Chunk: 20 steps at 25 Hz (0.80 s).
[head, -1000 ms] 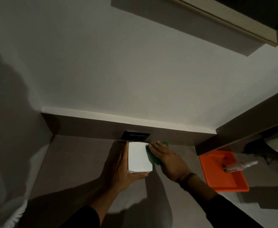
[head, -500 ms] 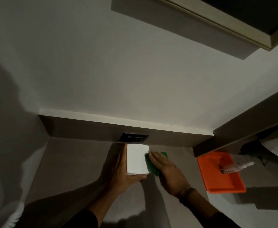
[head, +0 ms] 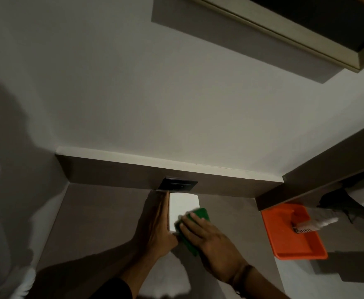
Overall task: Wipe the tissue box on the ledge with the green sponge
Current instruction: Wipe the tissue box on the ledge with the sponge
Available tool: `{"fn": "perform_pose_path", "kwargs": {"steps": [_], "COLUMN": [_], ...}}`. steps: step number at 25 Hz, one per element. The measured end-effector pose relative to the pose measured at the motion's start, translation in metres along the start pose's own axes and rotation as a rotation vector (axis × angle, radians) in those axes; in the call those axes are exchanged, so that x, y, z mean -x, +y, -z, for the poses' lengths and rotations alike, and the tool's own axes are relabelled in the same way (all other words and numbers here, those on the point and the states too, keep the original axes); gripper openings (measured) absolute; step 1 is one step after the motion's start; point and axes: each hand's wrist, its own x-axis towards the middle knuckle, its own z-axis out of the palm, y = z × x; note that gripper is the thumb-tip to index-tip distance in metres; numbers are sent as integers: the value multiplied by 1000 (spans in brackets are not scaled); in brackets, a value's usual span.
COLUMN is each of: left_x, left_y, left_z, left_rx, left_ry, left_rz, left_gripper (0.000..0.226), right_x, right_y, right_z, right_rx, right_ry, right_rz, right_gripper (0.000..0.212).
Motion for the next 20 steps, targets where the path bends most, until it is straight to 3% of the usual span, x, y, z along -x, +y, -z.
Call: {"fn": "perform_pose_path", "kwargs": {"steps": [3,6,9,10,11,13,15,16,18,20], "left_x": [8,7,10,4,-11,-9,-4,-2,14,15], "left_y": [0,9,6,6,-10,55,50,31,-1,9], "left_z": [36,33,23,16,12,-40,-48,-28,33,53], "left_rx": [195,218,276,230,134,-104,-39,21,9,222], "left_ry": [-65,-71,-75,-129,-73,-119,-88,-135,21,-120], "left_rz": [-20,-40,56,65,33,139,170,124,-34,-16], "left_gripper": [130,140,139,132,118,87,73,81,109,123], "right_x": [4,-47,-87,-88,-80,-48,-10,5,18,6], "right_y": [21,33,22,13,3,-12,-13,-7,13,34], "right_z": [4,8,9,7,5,1,-2,-2,2,6], "right_rx": [-15,-73,-58,-22,2,16,2,2,-9,-46], "right_ry": [12,65,47,28,13,6,-1,-13,-30,-12], "right_rz": [-181,-323,-275,-208,-139,-9,34,17,-92,-206], "right_gripper": [75,71,70,73,76,67,63,65,70,69]}}
